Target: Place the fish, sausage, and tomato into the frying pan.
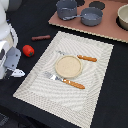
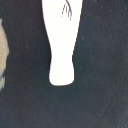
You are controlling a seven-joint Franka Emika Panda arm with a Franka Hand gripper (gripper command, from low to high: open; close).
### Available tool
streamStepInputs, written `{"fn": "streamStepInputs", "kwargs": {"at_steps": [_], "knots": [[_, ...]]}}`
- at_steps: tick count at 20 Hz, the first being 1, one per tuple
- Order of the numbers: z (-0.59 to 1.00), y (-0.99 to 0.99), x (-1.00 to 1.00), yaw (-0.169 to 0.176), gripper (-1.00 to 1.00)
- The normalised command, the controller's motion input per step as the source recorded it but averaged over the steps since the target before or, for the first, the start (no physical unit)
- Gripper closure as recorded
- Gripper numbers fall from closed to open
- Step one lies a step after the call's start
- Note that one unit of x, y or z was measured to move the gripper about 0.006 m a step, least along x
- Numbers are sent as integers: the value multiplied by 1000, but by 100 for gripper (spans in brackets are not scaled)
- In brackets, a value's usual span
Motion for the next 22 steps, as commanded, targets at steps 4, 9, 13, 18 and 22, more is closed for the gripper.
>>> {"fn": "streamStepInputs", "kwargs": {"at_steps": [4, 9, 13, 18, 22], "knots": [[-331, -175, 230, 0, -100], [-405, -132, 125, 3, -100], [-348, -64, 49, 17, 100], [-349, -58, 19, 18, 100], [-330, -49, 0, 17, 100]]}}
